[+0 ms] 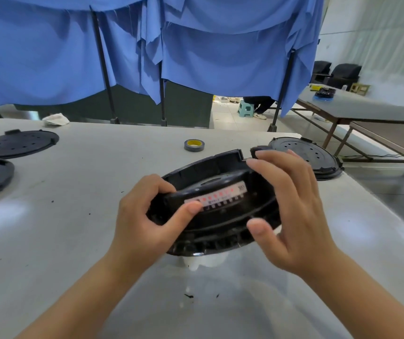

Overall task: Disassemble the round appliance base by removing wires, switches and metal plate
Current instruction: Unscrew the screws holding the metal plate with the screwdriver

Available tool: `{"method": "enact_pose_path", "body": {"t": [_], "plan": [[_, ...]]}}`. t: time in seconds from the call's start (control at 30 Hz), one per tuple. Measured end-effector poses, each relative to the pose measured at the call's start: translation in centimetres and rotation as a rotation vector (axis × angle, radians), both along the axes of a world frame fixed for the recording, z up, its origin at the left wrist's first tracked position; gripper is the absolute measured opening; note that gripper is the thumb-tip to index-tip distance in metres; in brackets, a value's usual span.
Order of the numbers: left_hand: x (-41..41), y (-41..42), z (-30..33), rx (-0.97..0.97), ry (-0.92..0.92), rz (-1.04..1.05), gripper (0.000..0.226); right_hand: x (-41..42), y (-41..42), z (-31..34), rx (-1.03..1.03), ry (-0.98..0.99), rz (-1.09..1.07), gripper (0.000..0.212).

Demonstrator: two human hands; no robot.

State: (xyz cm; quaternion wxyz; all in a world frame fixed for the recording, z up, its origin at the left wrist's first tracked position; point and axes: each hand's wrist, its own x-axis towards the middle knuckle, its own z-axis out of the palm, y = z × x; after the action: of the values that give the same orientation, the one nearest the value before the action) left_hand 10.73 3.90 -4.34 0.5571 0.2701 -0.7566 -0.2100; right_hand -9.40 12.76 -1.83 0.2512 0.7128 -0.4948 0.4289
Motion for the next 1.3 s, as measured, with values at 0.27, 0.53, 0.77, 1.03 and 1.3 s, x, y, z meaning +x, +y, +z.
{"method": "enact_pose_path", "body": {"t": [0.27,0.53,0.77,1.03,1.3], "plan": [[1.0,-1.0,1.5,0.36,0.441,-0.148,0.043,-1.6,-1.4,-1.2,-0.025,-0.214,-0.004,0.094],[0.8,-1.6,1.5,0.818,0.605,-0.284,0.063,-3.0,-4.1,-2.9,0.239,-0.746,0.072,0.098],[1.2,-2.7,1.1,1.018,0.581,-0.226,0.057,-3.3,-6.6,-3.5,0.404,-0.931,-0.038,0.025],[1.2,-2.6,1.4,1.012,0.552,-0.251,0.065,-3.8,-7.2,-3.6,0.352,-0.782,-0.286,0.019],[0.3,-2.0,0.3,0.699,0.304,-0.154,0.074,-5.2,-6.0,-3.3,0.437,-0.668,-0.432,0.025]]}}
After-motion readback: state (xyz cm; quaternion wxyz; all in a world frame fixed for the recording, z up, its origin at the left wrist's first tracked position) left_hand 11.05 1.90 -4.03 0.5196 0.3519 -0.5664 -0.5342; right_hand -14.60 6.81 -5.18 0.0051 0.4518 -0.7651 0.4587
